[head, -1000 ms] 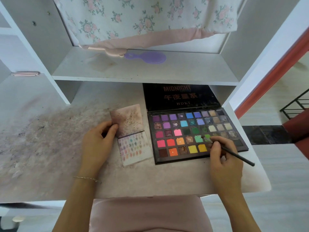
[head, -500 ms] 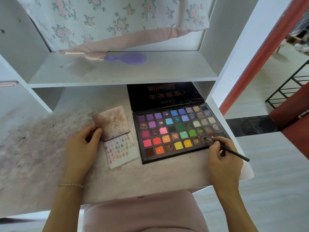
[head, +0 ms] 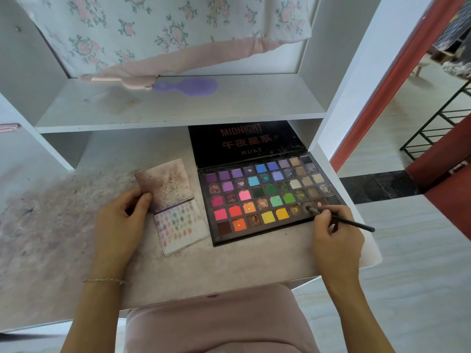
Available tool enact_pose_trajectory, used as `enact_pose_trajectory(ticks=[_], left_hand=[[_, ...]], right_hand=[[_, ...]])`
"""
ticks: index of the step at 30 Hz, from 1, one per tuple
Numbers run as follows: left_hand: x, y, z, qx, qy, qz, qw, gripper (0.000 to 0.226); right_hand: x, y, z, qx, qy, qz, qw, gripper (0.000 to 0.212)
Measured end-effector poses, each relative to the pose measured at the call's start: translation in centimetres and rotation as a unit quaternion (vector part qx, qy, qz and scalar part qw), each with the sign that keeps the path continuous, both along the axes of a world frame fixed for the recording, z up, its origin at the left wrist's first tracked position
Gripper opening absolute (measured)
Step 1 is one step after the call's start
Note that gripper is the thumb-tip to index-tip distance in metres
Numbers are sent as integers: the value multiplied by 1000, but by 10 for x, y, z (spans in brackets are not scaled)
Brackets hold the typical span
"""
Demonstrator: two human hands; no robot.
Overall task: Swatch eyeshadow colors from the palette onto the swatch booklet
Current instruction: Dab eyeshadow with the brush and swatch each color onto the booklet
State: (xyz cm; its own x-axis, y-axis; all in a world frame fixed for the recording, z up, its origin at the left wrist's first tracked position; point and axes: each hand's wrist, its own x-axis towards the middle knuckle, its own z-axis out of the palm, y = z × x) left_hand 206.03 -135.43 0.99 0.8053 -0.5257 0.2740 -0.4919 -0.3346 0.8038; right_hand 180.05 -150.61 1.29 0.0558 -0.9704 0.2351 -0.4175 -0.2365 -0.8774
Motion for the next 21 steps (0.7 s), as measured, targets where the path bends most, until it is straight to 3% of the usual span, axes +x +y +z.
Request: enact_pose_trajectory(ticks=[5, 11, 16, 21], left_hand=[[1, 0, 0, -2, 5, -2, 1000, 14], [0, 1, 1, 4, 4, 2, 1000, 14], [-1, 1, 3, 12, -1, 5, 1000, 15], [-1, 1, 3, 25, -1, 9, 1000, 16]], right_hand=[[2, 5, 5, 2, -28, 5, 1000, 15], [19, 19, 12, 3, -63, 138, 988, 34], [46, 36, 16, 23, -114, 265, 957, 18], [73, 53, 15, 13, -91, 336, 938, 20]])
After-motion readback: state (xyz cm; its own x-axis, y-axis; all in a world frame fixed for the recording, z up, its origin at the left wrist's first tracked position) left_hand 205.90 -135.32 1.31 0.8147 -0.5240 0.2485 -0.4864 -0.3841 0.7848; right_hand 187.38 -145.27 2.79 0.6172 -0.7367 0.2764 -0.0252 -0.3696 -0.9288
